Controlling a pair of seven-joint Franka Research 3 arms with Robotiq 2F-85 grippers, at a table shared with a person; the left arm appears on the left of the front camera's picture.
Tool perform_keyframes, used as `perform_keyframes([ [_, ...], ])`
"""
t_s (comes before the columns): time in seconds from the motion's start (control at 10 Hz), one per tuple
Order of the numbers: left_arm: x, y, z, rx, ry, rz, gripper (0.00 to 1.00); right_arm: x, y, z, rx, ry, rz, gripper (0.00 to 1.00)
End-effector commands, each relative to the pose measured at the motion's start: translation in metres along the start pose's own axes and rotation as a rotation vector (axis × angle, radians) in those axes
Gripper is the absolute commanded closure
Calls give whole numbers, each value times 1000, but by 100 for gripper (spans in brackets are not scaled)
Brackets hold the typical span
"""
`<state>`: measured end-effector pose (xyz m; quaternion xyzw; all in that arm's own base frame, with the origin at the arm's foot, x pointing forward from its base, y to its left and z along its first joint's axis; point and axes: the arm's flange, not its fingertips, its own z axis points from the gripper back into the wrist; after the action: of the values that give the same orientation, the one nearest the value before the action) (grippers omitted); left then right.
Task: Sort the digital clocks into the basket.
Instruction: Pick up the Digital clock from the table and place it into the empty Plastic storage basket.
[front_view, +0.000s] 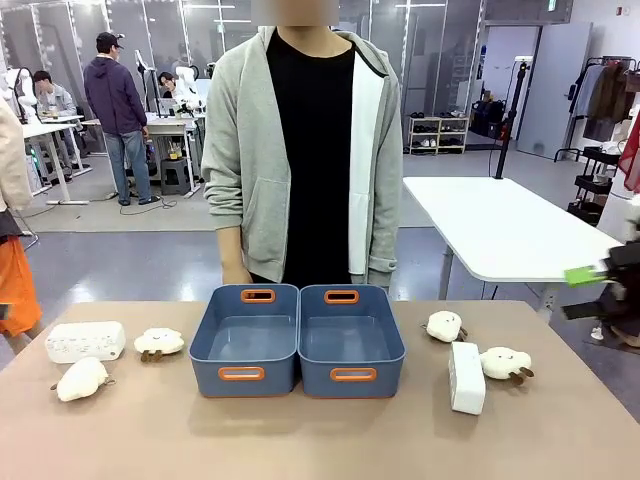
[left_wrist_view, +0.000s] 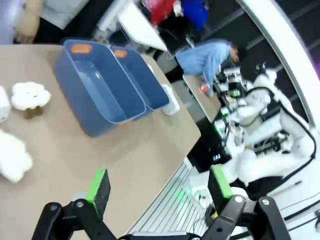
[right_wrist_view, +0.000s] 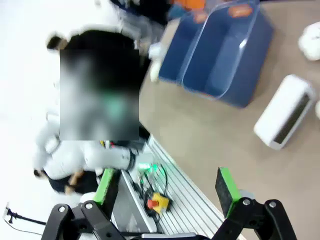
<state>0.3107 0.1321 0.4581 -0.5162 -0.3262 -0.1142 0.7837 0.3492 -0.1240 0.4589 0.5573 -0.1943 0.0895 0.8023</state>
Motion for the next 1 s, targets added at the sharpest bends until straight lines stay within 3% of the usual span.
perform_keyframes([
  [0.0, -48, -3, 30, -8, -143, 27, 0, -18, -17, 40, 24, -166, -4, 0],
  [0.2, -77, -4, 72, 57, -276, 63, 0, -40, -21, 81, 9, -294, -22, 0],
  [0.3, -81, -2, 79, 77, -325, 79, 0, -39, -19, 83, -6, -302, -15, 0],
  [0.4, -33, 11, 89, 58, -209, 80, 0, -30, -18, 77, -18, -280, 6, 0],
  [0.5, -33, 11, 89, 58, -209, 80, 0, -42, -21, 96, -15, -286, -56, 0],
  [0.9, -33, 11, 89, 58, -209, 80, 0, -42, -21, 96, -15, -286, -56, 0],
])
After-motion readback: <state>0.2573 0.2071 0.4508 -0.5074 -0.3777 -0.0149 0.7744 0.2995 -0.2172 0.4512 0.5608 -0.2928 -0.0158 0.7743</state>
